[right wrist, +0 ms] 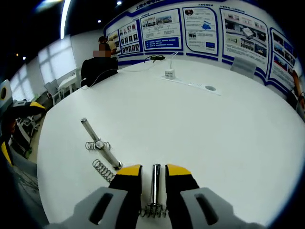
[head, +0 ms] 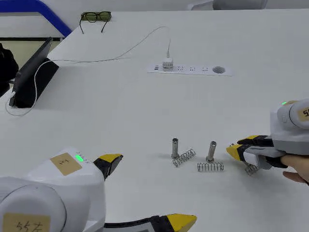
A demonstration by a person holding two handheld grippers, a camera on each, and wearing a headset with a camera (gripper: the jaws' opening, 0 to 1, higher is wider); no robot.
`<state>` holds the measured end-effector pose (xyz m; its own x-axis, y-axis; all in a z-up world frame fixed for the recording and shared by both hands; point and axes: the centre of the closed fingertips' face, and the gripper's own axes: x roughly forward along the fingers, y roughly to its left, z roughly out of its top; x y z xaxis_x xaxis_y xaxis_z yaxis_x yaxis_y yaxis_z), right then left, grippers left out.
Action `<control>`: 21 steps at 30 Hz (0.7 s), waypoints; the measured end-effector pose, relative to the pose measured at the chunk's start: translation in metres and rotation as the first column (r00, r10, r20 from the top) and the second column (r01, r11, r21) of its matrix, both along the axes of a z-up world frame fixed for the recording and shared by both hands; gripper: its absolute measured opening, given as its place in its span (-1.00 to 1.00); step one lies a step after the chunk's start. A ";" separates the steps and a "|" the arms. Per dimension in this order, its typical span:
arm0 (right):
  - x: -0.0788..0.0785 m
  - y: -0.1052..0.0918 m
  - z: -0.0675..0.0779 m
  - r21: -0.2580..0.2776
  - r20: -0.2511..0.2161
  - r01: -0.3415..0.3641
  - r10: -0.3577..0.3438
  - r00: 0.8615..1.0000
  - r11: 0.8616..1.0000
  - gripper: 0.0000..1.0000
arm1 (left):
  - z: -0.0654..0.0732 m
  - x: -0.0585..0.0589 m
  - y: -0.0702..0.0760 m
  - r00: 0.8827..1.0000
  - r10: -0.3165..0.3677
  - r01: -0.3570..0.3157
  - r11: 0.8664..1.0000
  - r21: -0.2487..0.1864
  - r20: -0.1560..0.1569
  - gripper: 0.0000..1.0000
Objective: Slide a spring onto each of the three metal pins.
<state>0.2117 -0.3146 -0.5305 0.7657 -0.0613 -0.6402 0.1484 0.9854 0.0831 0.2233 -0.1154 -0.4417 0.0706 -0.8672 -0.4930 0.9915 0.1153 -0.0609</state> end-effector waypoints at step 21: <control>0.004 -0.002 -0.007 -0.026 -0.031 -0.025 0.024 0.999 0.999 -0.82 | 0.001 0.005 0.005 1.000 0.015 -0.015 1.000 0.005 0.007 0.84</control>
